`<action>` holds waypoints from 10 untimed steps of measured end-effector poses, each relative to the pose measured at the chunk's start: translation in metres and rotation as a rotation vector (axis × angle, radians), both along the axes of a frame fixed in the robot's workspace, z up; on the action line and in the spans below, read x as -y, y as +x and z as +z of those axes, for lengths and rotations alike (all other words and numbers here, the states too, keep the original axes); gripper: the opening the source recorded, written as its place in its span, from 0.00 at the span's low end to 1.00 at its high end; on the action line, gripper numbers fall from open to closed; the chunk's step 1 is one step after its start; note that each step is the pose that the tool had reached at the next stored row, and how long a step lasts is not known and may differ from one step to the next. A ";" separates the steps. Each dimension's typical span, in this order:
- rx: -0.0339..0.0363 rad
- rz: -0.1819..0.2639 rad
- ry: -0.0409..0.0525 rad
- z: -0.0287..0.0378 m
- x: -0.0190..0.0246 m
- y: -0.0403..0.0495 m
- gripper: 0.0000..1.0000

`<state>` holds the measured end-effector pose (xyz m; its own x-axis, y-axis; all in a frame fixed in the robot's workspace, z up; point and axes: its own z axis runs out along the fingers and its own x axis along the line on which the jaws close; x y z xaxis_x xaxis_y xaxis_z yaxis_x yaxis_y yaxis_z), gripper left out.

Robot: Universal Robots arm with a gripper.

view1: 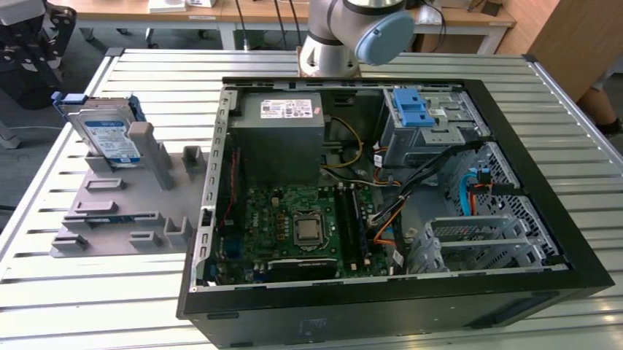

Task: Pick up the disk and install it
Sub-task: 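Pick up the disk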

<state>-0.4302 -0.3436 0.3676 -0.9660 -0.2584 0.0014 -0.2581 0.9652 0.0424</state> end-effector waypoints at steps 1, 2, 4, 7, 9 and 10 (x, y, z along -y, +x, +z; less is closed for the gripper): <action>0.0000 0.004 0.0000 0.0000 0.0000 0.0000 0.11; 0.0001 0.007 0.0000 0.0000 0.0000 0.0000 0.11; 0.0001 0.015 0.0000 0.0000 0.0000 0.0000 0.11; 0.0000 0.024 0.0000 0.0000 0.0000 0.0000 0.11; 0.0000 0.031 0.0000 0.0000 0.0000 0.0000 0.11; 0.0000 0.035 0.0000 0.0000 0.0000 0.0000 0.11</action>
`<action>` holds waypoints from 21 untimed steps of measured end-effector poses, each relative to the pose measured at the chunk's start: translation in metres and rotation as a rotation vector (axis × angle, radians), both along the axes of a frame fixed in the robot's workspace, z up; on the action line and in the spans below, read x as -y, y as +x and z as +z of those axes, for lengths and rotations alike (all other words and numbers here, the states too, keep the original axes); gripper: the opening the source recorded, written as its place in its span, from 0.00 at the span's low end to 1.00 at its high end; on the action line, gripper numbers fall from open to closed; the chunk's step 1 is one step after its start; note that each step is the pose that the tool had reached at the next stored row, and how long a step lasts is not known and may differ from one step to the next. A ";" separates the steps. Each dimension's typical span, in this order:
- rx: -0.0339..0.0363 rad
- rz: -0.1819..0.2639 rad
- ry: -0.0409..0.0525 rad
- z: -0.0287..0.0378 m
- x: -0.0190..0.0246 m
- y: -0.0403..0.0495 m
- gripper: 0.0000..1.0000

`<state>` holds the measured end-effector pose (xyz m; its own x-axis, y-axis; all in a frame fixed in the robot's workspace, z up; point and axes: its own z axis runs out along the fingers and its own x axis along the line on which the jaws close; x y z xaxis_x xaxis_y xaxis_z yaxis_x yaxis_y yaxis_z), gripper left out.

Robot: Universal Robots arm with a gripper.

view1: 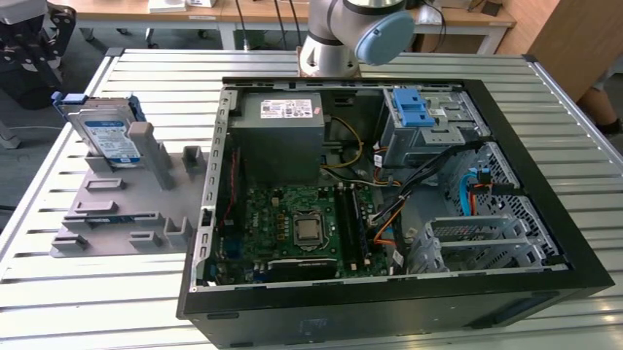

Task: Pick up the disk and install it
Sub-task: 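Pick up the disk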

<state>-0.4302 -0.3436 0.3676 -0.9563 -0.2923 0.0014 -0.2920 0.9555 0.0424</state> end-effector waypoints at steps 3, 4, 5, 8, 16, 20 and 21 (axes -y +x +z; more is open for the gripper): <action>0.0000 0.011 0.0000 0.0000 0.0000 0.0000 0.11; -0.0001 0.014 0.0000 0.0000 0.0000 0.0000 0.11; 0.0000 0.017 0.0000 0.0000 0.0000 0.0000 0.11; 0.0000 0.025 0.0000 0.0000 0.0000 0.0000 0.11; 0.0000 0.050 0.0000 0.0000 0.0000 0.0000 0.11; 0.0000 0.064 0.0000 0.0000 0.0000 0.0000 0.11; 0.0000 0.068 0.0000 0.0000 0.0000 0.0000 0.11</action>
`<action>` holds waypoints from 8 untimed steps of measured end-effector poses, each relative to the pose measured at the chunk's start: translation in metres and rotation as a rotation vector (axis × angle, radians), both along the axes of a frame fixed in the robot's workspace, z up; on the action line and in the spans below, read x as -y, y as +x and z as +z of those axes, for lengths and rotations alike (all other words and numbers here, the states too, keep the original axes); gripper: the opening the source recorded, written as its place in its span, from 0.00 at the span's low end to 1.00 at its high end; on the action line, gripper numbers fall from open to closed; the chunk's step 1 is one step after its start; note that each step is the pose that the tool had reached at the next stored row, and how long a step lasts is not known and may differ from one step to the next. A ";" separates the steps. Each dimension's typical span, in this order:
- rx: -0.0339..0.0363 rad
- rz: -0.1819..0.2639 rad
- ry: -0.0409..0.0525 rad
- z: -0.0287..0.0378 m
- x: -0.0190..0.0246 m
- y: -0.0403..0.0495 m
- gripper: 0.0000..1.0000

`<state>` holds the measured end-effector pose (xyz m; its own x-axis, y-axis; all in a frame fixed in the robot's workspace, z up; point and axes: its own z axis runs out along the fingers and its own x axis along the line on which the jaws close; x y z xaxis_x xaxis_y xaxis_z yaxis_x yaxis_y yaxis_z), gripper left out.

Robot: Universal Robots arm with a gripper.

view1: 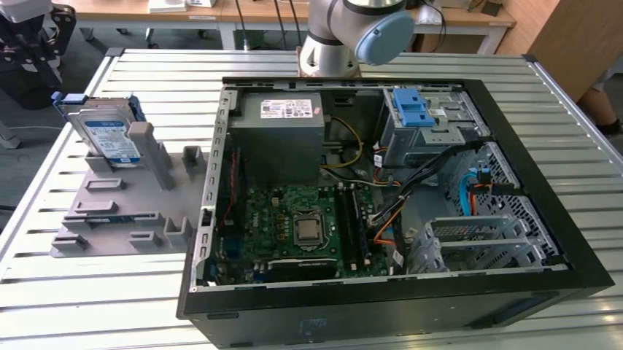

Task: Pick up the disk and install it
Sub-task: 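Pick up the disk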

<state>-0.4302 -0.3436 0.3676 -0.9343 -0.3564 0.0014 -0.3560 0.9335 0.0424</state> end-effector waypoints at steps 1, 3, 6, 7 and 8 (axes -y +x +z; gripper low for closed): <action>0.0000 0.004 0.0000 0.0000 0.0000 0.0000 0.11; 0.0000 0.012 0.0000 0.0000 0.0000 0.0000 0.11; 0.0000 0.024 0.0000 0.0000 0.0000 0.0000 0.11; 0.0000 0.029 0.0000 0.0000 0.0000 0.0000 0.11; 0.0001 0.034 0.0000 0.0000 0.0000 0.0000 0.11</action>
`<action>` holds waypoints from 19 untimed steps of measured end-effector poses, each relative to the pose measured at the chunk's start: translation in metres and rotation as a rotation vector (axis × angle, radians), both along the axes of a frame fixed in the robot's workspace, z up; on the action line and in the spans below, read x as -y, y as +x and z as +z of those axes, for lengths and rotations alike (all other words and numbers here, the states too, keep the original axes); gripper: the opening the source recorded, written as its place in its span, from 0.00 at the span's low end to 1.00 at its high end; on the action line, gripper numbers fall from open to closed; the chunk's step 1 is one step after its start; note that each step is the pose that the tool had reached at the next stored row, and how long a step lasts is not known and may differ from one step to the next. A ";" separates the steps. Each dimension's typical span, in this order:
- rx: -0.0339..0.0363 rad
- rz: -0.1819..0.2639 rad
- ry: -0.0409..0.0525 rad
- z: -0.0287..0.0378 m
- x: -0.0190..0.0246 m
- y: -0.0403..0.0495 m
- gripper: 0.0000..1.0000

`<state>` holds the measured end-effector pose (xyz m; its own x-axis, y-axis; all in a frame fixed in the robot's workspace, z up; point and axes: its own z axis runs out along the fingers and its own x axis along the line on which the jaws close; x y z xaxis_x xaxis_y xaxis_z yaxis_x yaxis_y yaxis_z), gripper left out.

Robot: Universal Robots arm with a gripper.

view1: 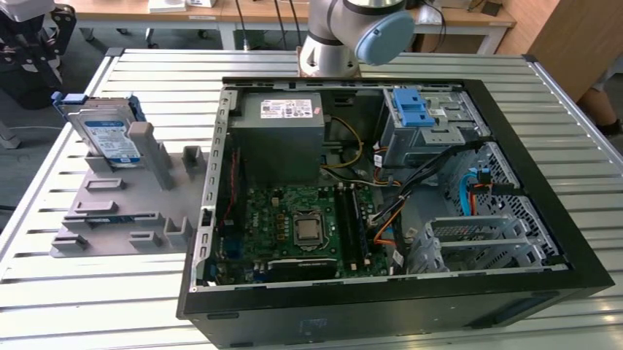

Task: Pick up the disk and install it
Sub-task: 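Pick up the disk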

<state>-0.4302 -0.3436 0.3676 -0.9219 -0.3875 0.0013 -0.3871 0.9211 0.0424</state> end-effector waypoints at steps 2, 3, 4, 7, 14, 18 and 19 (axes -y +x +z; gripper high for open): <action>0.0000 0.010 0.0000 0.0000 0.0000 0.0000 0.11; -0.0001 0.015 -0.0001 0.0000 0.0000 0.0000 0.11; -0.0001 0.020 -0.0001 0.0000 0.0000 0.0000 0.11; 0.0001 0.044 0.0000 0.0000 0.0000 0.0000 0.11; 0.0013 0.109 -0.0001 -0.0001 0.0000 0.0000 0.11; 0.0013 0.137 0.0000 -0.0001 0.0000 0.0000 0.11; 0.0013 0.143 0.0000 -0.0001 0.0000 0.0000 0.11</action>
<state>-0.4302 -0.3436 0.3675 -0.8571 -0.5152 0.0002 -0.5147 0.8563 0.0418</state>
